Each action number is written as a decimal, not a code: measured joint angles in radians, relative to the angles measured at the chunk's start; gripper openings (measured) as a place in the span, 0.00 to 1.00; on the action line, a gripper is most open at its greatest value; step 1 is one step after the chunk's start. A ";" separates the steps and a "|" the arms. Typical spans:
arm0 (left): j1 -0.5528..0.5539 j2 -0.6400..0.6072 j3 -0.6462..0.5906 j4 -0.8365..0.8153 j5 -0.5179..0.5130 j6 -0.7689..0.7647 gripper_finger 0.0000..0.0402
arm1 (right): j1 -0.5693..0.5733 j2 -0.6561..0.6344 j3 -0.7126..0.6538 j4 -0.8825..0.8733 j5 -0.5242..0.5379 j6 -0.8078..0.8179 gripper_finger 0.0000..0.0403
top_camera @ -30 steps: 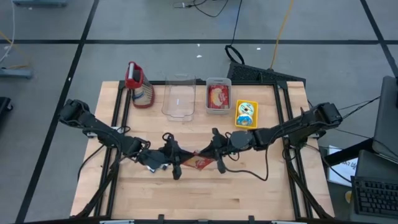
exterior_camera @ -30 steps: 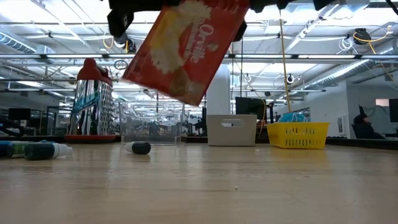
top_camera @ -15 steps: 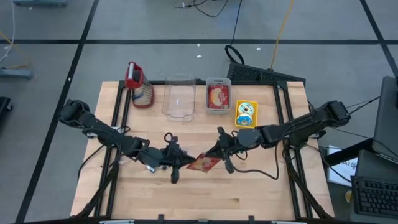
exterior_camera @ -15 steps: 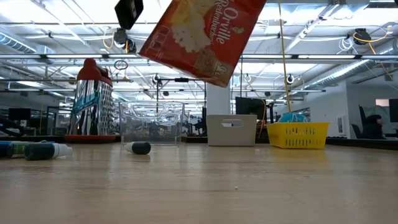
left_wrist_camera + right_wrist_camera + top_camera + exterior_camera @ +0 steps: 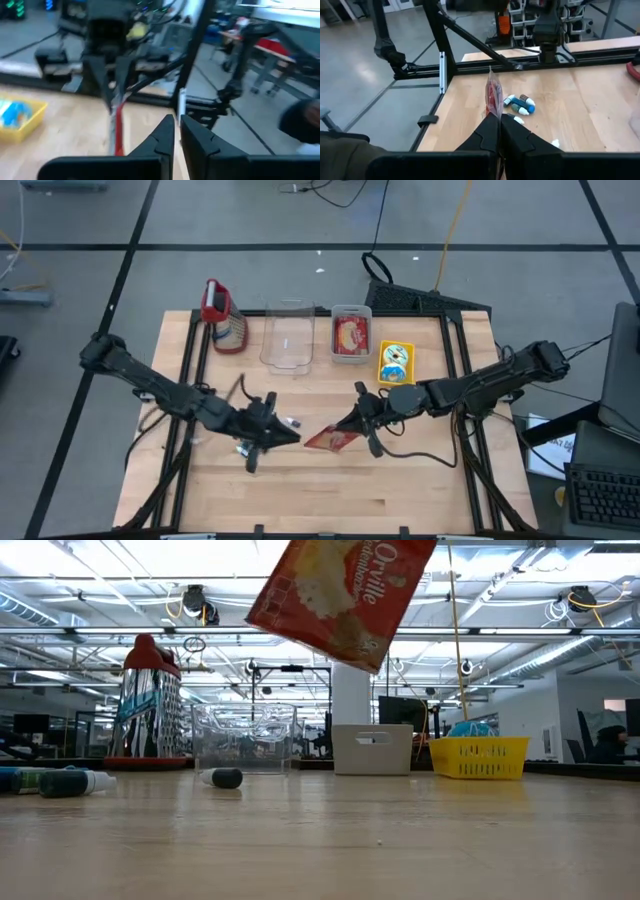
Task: Pick & Place Food Item
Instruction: Put the popcorn bag into the gray bin, then put the brown food coloring into the transparent bin
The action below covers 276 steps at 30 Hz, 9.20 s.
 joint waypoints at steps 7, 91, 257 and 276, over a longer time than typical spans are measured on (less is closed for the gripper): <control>-0.006 -0.089 0.000 -0.099 0.034 0.045 0.09 | 0.029 -0.063 0.000 -0.086 -0.001 -0.044 0.00; 0.381 -0.687 -0.690 0.160 0.083 0.242 0.09 | -0.961 0.202 0.383 -0.738 -0.624 -0.708 0.00; 0.381 -0.686 -0.690 0.160 0.083 0.243 0.09 | -1.028 0.206 -0.003 -0.148 0.151 -0.295 0.27; 0.381 -0.686 -0.690 0.160 0.083 0.243 0.09 | -0.911 0.206 -0.003 -0.041 -0.484 -0.229 0.26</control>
